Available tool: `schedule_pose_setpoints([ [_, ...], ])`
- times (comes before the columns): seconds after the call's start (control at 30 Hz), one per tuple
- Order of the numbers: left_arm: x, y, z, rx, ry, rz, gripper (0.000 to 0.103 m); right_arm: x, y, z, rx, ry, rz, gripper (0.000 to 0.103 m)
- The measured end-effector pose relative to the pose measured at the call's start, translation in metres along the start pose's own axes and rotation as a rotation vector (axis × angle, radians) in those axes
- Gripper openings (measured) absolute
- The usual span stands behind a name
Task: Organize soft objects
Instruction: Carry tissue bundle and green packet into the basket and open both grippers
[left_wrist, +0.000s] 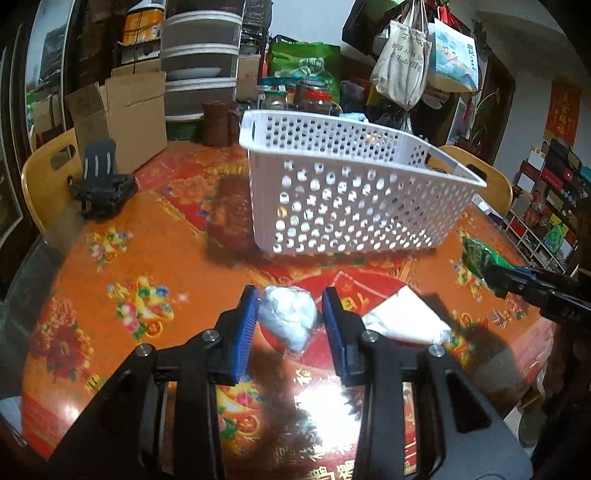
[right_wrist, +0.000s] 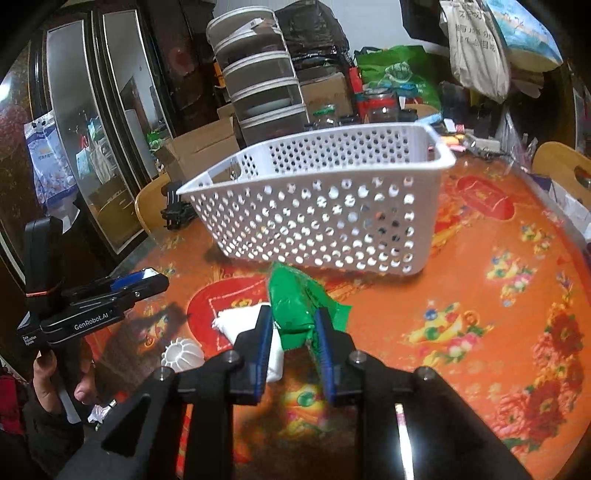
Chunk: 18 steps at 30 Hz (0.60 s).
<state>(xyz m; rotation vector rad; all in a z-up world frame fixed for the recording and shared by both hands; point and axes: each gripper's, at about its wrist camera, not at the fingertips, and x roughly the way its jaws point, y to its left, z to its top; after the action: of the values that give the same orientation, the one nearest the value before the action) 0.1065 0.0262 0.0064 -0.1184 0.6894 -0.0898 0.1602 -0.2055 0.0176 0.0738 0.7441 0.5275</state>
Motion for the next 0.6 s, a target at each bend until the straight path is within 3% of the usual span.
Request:
schedule_pose_setpoints([
  [0.33, -0.021, 0.001, 0.06, 0.026, -0.057, 0.008, 0.033, -0.029, -0.001, 0.049, -0.044, -0.068, -0.038, 0.021],
  [0.6, -0.021, -0.001, 0.116, 0.049, -0.072, 0.008, 0.033, -0.027, -0.007, 0.095, -0.065, -0.077, -0.089, 0.021],
])
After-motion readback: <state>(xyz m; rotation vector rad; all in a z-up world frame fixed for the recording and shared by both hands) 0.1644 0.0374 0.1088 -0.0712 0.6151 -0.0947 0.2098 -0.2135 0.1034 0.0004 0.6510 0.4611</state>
